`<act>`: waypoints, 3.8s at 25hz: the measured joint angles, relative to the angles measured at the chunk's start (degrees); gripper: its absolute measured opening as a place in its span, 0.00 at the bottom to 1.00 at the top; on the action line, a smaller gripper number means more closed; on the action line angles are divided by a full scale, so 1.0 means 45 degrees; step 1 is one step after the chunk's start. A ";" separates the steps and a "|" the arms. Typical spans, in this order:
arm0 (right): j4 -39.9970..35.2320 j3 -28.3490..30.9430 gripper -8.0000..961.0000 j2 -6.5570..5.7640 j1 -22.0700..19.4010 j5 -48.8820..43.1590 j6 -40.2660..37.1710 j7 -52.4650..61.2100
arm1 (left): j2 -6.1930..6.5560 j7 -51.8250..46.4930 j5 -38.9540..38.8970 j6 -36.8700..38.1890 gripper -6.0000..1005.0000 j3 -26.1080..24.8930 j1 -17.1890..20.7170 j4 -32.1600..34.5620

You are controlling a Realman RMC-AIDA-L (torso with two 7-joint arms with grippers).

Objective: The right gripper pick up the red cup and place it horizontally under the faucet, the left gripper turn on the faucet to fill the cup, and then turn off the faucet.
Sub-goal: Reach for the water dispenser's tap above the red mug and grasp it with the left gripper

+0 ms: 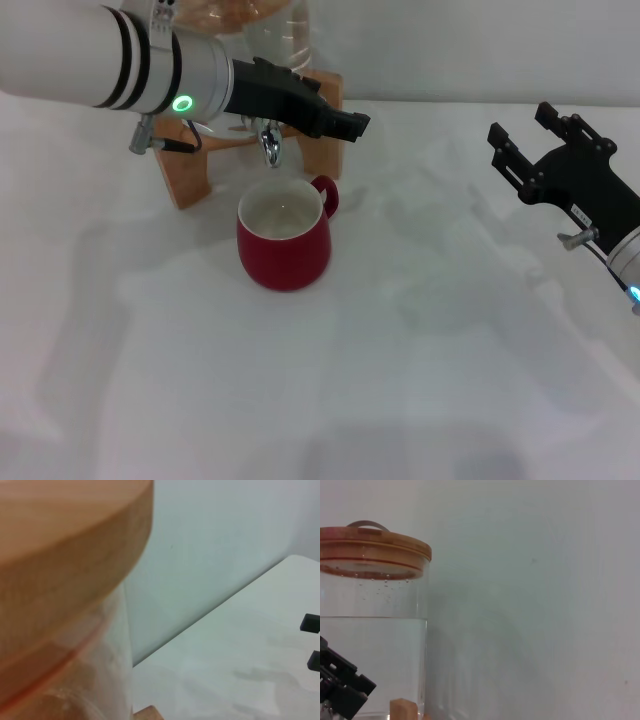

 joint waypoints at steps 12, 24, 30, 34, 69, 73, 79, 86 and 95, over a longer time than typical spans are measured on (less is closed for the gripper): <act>-0.0039 0.0001 0.66 -0.0001 0.0012 0.0000 -0.0079 -0.0006 | -0.0034 0.0006 -0.0095 0.0034 0.84 0.0079 -0.0192 -0.0254; -0.0014 -0.0020 0.66 0.0000 -0.0038 0.0000 -0.0078 -0.0004 | -0.0078 -0.0057 -0.0218 -0.0003 0.84 0.0367 -0.0134 -0.0154; -0.0032 -0.0020 0.66 0.0000 -0.0075 -0.0001 -0.0077 -0.0018 | -0.0077 0.0024 -0.0722 -0.0004 0.84 0.0366 -0.0061 -0.0134; -0.0008 -0.0020 0.66 0.0000 -0.0078 -0.0010 -0.0077 -0.0020 | -0.0076 0.0034 -0.0725 -0.0053 0.84 0.0366 -0.0025 -0.0034; 0.0008 -0.0070 0.66 0.0020 -0.0080 -0.0019 -0.0076 0.0037 | -0.0078 0.0205 -0.0783 0.0664 0.84 0.1193 0.1182 0.1416; 0.0018 -0.0124 0.66 0.0020 -0.0035 -0.0019 -0.0076 0.0038 | -0.0078 0.0212 -0.0750 0.0667 0.84 0.1201 0.1178 0.1235; 0.0020 -0.0136 0.66 0.0020 -0.0007 -0.0019 -0.0076 0.0036 | -0.0078 0.0139 -0.0779 0.0476 0.84 0.1276 0.1168 0.1277; 0.0020 -0.0137 0.66 0.0020 -0.0049 -0.0019 -0.0076 0.0019 | -0.0078 0.0096 -0.0805 0.0398 0.84 0.1321 0.1314 0.1357; 0.0018 -0.0137 0.66 0.0020 -0.0100 -0.0019 -0.0076 0.0022 | -0.0078 0.0031 -0.0802 0.0198 0.84 0.1325 0.1487 0.1640</act>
